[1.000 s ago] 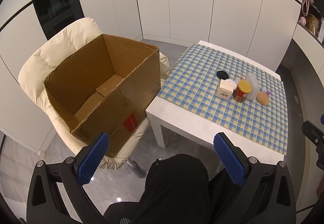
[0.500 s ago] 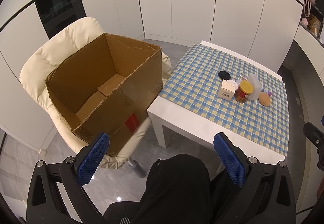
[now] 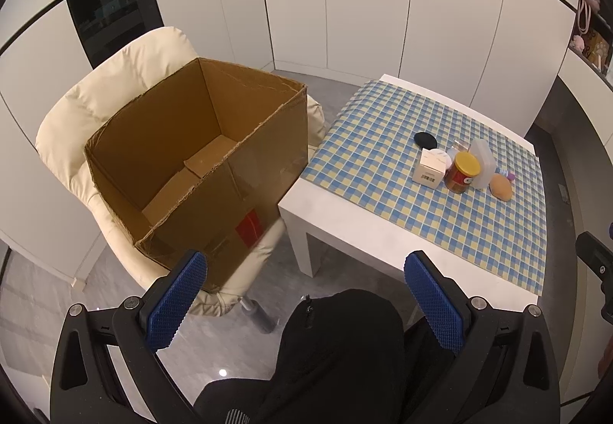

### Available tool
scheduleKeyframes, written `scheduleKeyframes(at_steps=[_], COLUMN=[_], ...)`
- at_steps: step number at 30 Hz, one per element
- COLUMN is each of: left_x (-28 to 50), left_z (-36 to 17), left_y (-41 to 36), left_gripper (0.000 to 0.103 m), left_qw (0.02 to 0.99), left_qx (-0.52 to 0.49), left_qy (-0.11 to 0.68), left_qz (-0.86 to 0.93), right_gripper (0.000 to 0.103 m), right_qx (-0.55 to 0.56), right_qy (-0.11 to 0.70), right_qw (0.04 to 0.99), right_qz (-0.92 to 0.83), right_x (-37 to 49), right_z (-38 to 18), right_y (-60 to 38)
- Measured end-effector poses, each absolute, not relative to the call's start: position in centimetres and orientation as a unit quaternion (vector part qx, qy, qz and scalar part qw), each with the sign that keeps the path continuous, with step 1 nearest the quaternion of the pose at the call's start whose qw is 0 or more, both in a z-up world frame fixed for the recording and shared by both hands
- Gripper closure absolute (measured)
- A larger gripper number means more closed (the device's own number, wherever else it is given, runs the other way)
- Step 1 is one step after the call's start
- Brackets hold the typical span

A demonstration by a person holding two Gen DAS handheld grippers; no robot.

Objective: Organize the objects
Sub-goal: 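Move both tools toward the table of objects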

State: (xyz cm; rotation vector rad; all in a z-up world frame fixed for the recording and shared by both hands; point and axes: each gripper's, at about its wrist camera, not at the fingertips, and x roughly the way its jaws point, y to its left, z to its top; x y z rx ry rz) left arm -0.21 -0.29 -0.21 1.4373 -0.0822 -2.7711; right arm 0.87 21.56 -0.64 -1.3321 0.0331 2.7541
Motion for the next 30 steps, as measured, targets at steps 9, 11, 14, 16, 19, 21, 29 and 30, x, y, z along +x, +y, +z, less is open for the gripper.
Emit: scheduleKeyframes(at_steps=[9, 11, 14, 16, 19, 21, 29, 30], left_x=[-0.2, -0.3, -0.2, -0.2, -0.2, -0.2, -0.5, -0.4], left_z=[-0.3, -0.3, -0.3, -0.4, -0.4, -0.4, -0.4, -0.5], left_y=[-0.4, -0.3, -0.3, -0.1, 0.3, 0.6, 2.3, 2.5], left_gripper=[0.000, 0.000, 0.000, 0.000, 0.000, 0.000, 0.000, 0.000], left_qw=[0.010, 0.010, 0.007, 0.004, 0.000, -0.003, -0.018, -0.020], left_qx=[0.462, 0.463, 0.463, 0.464, 0.462, 0.461, 0.463, 0.463], left_qy=[-0.021, -0.022, -0.023, -0.024, -0.029, -0.031, -0.039, -0.040], left_qz=[-0.887, -0.886, -0.886, -0.886, -0.886, -0.887, -0.885, -0.885], right_gripper=[0.000, 0.000, 0.000, 0.000, 0.000, 0.000, 0.000, 0.000], right_qx=[-0.435, -0.434, -0.433, -0.432, -0.432, -0.432, -0.431, -0.431], right_qy=[0.007, 0.007, 0.007, 0.005, -0.001, -0.002, 0.005, 0.007], right_qw=[0.039, 0.039, 0.038, 0.038, 0.039, 0.041, 0.061, 0.064], right_qz=[0.900, 0.900, 0.901, 0.901, 0.901, 0.901, 0.900, 0.900], right_x=[0.8, 0.8, 0.9, 0.9, 1.1, 1.3, 1.9, 2.0], right_z=[-0.4, -0.4, -0.4, -0.4, -0.4, -0.4, -0.6, -0.6], right_y=[21.5, 21.5, 21.5, 21.4, 21.4, 21.4, 22.8, 23.2])
